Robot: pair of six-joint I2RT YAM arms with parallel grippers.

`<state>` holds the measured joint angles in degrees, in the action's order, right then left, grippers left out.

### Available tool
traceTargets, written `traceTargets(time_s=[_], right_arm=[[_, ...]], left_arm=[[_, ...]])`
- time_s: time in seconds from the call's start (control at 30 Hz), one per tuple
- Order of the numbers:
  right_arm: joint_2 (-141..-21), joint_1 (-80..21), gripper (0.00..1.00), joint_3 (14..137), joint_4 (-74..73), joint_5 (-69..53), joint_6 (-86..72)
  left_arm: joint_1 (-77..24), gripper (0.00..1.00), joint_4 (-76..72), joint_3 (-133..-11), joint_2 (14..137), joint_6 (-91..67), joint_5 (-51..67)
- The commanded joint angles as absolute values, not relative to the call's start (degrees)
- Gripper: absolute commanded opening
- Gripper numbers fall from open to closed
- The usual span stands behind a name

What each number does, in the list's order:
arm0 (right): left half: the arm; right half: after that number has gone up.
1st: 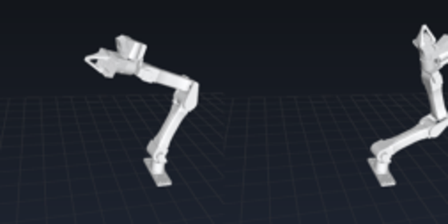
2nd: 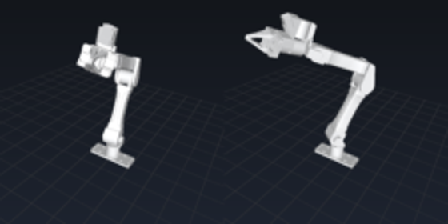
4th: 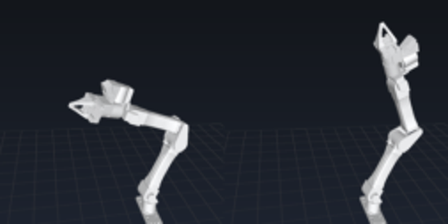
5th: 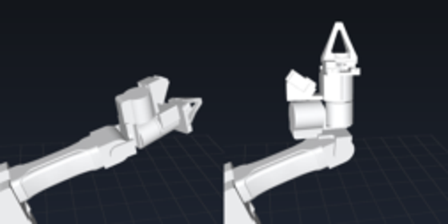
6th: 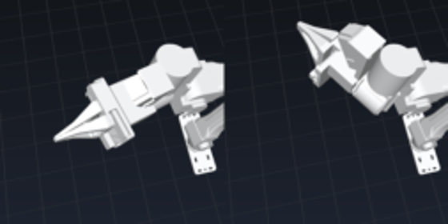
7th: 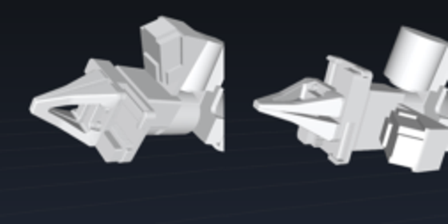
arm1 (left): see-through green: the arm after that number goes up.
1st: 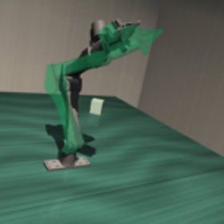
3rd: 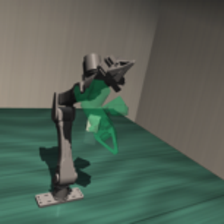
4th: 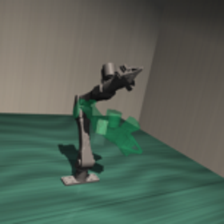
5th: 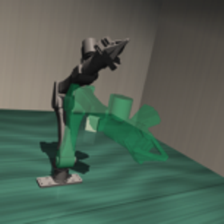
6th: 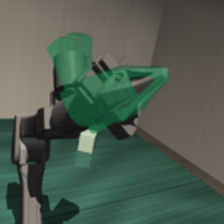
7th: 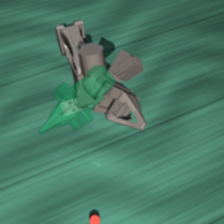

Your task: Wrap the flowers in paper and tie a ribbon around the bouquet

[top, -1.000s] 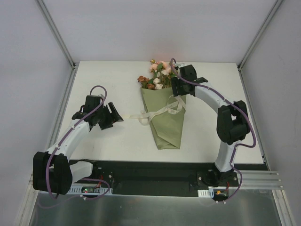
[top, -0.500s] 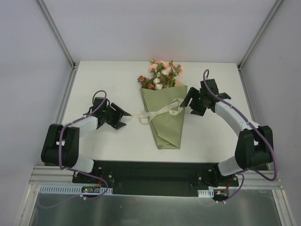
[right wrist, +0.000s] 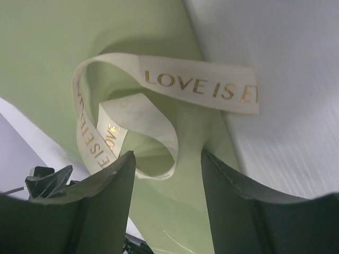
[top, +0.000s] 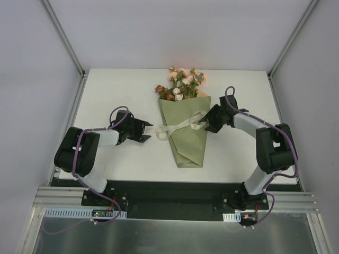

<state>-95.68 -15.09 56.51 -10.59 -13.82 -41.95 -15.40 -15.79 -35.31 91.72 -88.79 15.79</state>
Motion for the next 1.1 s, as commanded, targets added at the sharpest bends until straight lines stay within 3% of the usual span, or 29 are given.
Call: traceTargets(time_s=[0.0, 0.07, 0.2, 0.27, 0.47, 0.73, 0.87, 1.07], right_arm=[[-99.57, -14.94, 0.51, 60.46, -7.47, -14.32, -42.37], [-99.93, -15.03, 0.46, 60.91, -7.29, -14.24, -41.31], [-98.18, -15.47, 0.26, 61.35, -9.22, -12.31, -39.21], [-96.33, -16.17, 0.24, 61.61, -10.19, -10.12, -37.54], [-94.22, -17.23, 0.03, 63.46, -13.53, -6.86, -34.63], [-90.36, -19.77, 0.0, 65.83, -18.45, -2.56, -28.23], [-84.83, -22.23, 0.0, 65.48, -22.05, 2.98, -23.56], [-72.17, -23.2, 0.0, 64.51, -28.54, 11.06, -17.77]], left_arm=[[-16.08, 0.57, -15.73, -36.03, 95.44, -92.29, 10.73], [-16.43, 0.54, -15.64, -36.65, 96.06, -92.29, 9.41], [-17.4, 0.45, -14.68, -39.02, 98.34, -91.41, 9.14], [-18.54, 0.42, -13.89, -39.46, 98.35, -90.71, 8.09], [-21.27, 0.43, -10.46, -39.37, 97.12, -87.72, 3.08], [-21.53, 0.4, -1.24, -44.73, 98.7, -77.62, -4.13], [-21.18, 0.26, 2.81, -46.76, 99.14, -72.35, -5.71], [-17.32, 0.21, 3.34, -46.67, 99.93, -68.48, -2.38]])
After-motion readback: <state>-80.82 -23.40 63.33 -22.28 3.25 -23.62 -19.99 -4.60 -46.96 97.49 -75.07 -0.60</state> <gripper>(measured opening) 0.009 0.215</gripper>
